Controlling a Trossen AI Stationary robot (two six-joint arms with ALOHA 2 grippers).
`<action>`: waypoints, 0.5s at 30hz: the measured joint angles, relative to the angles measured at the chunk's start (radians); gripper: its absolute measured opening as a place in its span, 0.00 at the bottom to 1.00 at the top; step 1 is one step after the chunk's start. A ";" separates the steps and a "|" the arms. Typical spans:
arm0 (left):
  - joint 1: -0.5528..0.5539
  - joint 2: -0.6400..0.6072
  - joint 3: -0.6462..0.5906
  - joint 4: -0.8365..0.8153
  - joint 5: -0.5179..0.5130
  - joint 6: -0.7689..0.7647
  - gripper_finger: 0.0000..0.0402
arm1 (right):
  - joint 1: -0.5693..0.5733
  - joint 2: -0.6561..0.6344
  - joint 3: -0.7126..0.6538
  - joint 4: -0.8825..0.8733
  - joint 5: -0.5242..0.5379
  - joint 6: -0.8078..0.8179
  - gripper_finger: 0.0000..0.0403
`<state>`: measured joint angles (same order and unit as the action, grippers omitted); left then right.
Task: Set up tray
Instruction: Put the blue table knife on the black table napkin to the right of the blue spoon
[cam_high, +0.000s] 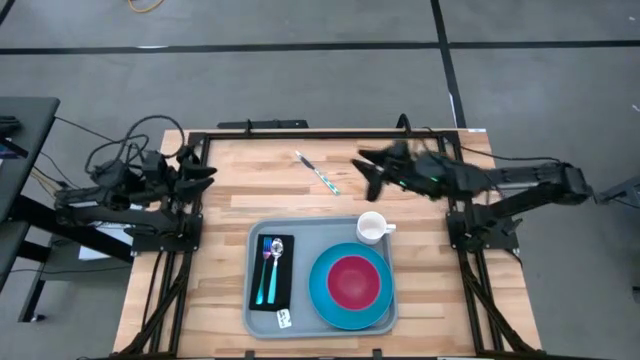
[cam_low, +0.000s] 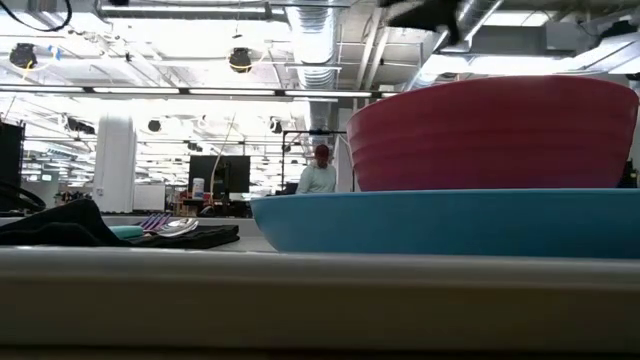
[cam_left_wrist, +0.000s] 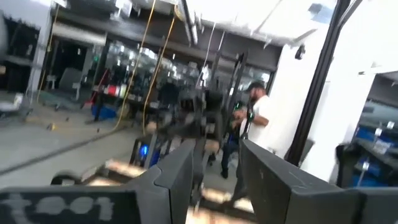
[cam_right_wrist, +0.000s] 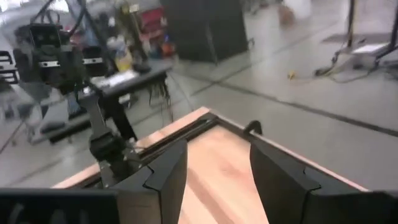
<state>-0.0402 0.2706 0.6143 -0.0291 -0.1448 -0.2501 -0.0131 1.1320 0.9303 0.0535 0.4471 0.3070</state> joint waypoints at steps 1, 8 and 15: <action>0.000 -0.008 -0.013 -0.016 0.000 -0.005 0.30 | -0.015 0.046 0.056 -0.034 -0.035 0.001 0.41; 0.000 -0.069 -0.095 -0.071 0.002 -0.049 0.30 | -0.083 0.306 0.381 -0.198 -0.299 -0.017 0.40; 0.000 -0.155 -0.194 -0.078 0.002 -0.114 0.30 | -0.130 0.415 0.513 -0.257 -0.461 -0.019 0.40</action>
<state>-0.0402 0.1160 0.4207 -0.1068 -0.1426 -0.3644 -0.1435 1.5472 1.4431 -0.2033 -0.0139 0.2882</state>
